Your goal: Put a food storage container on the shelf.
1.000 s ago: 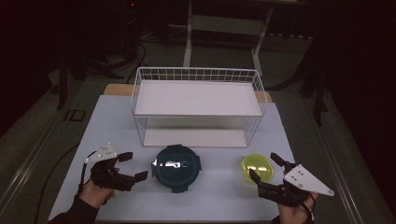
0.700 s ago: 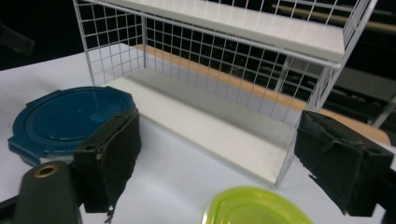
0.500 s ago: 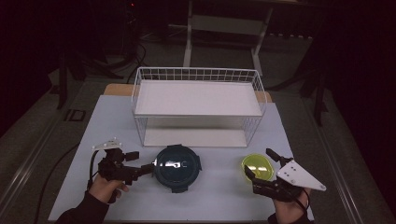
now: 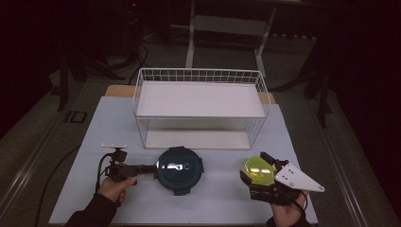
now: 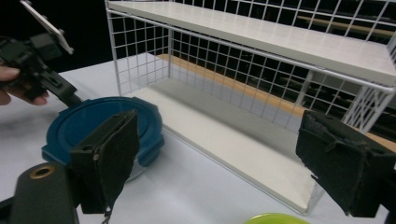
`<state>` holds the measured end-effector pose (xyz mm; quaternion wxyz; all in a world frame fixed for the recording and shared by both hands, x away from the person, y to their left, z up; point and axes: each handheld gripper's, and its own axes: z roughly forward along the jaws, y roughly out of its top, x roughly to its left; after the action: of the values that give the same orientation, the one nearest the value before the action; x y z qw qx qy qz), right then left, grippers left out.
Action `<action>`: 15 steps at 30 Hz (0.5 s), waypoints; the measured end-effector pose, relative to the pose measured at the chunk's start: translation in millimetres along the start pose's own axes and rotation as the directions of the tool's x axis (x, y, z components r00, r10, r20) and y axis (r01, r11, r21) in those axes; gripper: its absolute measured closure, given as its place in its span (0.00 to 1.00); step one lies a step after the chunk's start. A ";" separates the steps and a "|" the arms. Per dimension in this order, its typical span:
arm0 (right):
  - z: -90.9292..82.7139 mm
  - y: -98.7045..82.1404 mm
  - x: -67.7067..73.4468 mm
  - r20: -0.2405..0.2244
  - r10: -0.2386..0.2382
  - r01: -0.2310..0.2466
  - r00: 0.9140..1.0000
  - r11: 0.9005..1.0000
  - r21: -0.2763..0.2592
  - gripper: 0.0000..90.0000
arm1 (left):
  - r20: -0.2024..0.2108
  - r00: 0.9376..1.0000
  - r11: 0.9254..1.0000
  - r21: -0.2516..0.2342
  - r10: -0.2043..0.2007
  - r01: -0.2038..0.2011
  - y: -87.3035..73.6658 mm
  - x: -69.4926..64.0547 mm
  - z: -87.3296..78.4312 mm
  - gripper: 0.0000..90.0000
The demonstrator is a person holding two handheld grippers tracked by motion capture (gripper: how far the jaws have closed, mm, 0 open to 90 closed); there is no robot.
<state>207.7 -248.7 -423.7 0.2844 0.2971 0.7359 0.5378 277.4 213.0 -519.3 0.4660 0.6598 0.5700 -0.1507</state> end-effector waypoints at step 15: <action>-0.4 -0.3 1.2 -0.002 0.002 -0.002 1.000 1.000 0.013 0.15 | 0.132 0.978 0.985 0.092 -0.158 0.147 4.3 10.7 17.7 0.56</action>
<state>206.7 -248.1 -424.0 0.2812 0.2990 0.7394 0.5336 290.4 206.1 -534.4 0.4642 0.6205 0.5784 -0.2549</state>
